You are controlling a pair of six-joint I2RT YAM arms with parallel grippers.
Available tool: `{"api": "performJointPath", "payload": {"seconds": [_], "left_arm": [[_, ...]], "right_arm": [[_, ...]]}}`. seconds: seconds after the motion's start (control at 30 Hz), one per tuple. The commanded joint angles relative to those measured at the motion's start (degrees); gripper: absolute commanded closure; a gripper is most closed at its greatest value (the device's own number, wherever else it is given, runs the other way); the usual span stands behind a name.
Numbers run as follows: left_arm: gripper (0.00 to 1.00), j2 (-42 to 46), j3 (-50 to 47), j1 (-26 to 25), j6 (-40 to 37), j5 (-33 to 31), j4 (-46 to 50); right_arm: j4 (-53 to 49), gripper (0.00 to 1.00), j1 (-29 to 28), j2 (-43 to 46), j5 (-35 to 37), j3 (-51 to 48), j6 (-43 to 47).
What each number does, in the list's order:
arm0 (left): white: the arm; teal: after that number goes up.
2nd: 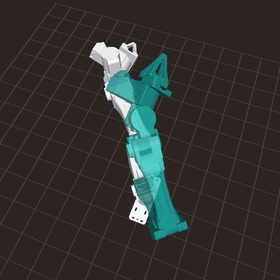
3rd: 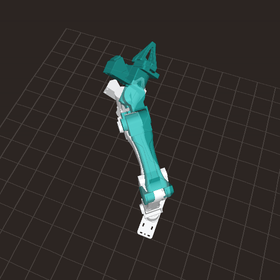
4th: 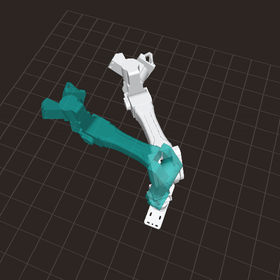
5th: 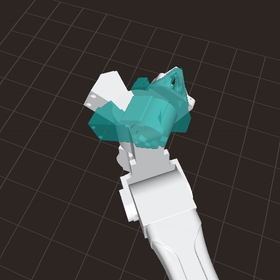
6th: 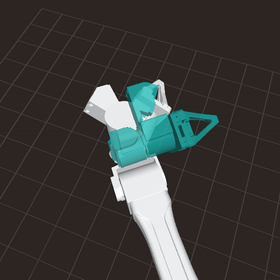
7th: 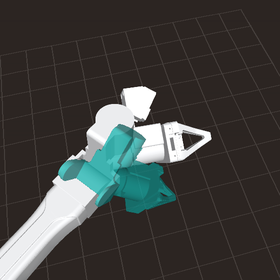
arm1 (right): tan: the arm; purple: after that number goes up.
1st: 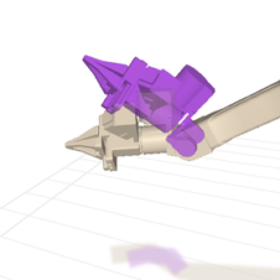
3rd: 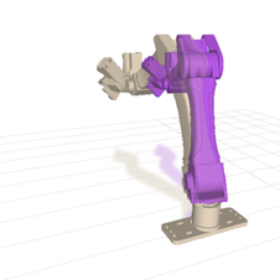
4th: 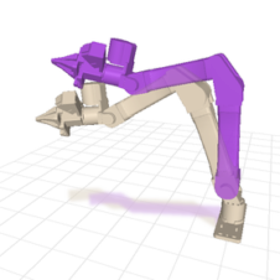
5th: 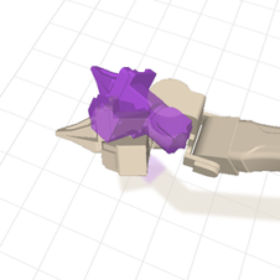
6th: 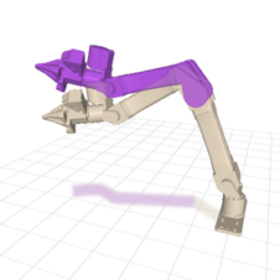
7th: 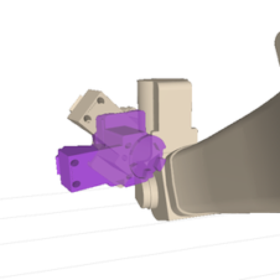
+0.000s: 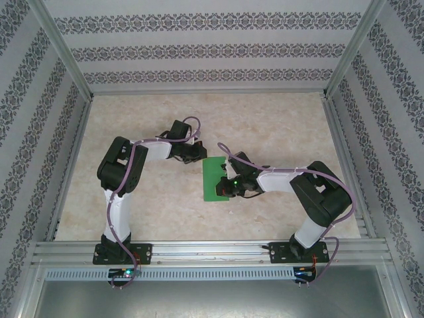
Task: Fold a paper plane with a square sheet of paper (fold left side to right side)
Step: First fold the square sheet of paper in half at the center of the table.
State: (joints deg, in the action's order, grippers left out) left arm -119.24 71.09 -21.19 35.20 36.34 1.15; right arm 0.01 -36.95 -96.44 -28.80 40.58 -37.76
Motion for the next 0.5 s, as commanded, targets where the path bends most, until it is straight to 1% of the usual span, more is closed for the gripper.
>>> {"api": "performJointPath", "payload": {"seconds": [0.0, 0.1, 0.2, 0.37, 0.47], "left_arm": [[0.97, -1.4, 3.2, 2.6, -3.0, -5.8, 1.4], [0.97, -0.9, 5.0, 2.7, -3.3, -5.5, 2.7], [0.97, 1.6, 3.8, 2.5, -3.1, -5.2, 2.2], [0.97, 9.9, -4.5, 1.3, -1.9, -4.9, 0.0], [0.97, 14.5, -10.4, -0.6, 0.3, -4.1, -1.8]], "right_arm": [[-9.8, 1.00, -0.2, -4.3, 4.9, -4.0, -0.6], [-9.2, 1.00, -0.2, -4.2, 4.9, -4.2, -1.0], [-8.1, 1.00, -0.2, -3.9, 4.8, -4.5, -2.0], [-7.3, 1.00, -0.3, -3.3, 5.0, -4.5, -2.7], [-7.1, 1.00, -0.2, -3.3, 5.0, -4.4, -2.7]]}}
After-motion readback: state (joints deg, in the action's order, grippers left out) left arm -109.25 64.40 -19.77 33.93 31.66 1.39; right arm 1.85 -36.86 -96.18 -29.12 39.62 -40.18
